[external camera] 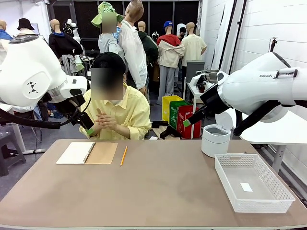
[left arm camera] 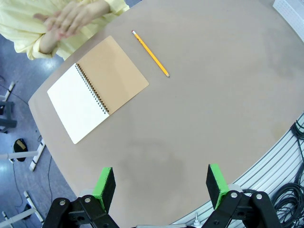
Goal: Sort the paper based on its condition.
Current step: If a person hands you a paper, place it in the Organizing basket , and if it's crumpled, put it in the Trash can.
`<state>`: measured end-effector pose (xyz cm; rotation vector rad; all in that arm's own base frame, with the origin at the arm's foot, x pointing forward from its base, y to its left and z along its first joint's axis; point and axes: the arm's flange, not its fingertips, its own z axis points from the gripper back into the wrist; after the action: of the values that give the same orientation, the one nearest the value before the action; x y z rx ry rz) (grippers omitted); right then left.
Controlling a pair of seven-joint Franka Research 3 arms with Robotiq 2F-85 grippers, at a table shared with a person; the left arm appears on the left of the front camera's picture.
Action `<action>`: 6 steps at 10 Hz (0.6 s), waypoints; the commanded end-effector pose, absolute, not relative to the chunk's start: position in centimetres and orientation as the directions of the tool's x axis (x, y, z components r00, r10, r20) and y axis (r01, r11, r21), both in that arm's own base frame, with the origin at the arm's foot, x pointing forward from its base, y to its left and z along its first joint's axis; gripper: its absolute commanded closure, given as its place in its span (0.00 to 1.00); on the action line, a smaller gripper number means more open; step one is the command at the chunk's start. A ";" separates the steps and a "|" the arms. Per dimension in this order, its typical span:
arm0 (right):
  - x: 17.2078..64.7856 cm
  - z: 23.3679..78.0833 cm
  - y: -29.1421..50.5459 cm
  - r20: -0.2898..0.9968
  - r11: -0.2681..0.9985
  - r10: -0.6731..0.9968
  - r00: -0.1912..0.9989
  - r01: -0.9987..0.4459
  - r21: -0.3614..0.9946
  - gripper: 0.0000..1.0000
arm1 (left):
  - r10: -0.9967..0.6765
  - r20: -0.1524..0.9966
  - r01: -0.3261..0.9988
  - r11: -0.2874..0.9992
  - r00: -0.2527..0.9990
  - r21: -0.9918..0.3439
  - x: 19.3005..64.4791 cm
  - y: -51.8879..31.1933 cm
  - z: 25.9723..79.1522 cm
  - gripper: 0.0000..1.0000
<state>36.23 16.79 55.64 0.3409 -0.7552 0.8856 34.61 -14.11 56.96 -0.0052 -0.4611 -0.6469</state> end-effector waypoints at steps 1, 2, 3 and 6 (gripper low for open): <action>36.3 55.7 16.8 0.711 0.600 0.576 0.403 -0.799 -0.032 0.00 | -0.580 0.416 0.582 0.801 0.700 0.139 34.6 -14.0 57.0 0.00; 36.3 55.7 16.8 0.711 0.600 0.576 0.403 -0.799 -0.032 0.00 | -0.580 0.416 0.582 0.801 0.700 0.139 34.6 -14.0 57.0 0.00; 36.3 55.7 16.8 0.711 0.600 0.576 0.403 -0.799 -0.032 0.00 | -0.580 0.416 0.582 0.801 0.700 0.139 34.6 -14.0 57.0 0.00; 36.3 55.7 16.8 0.711 0.600 0.576 0.403 -0.799 -0.032 0.00 | -0.580 0.416 0.582 0.801 0.700 0.139 34.6 -14.0 57.0 0.00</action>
<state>36.23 16.79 55.64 0.3409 -0.7552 0.8856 34.61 -14.11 56.96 -0.0052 -0.4611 -0.6469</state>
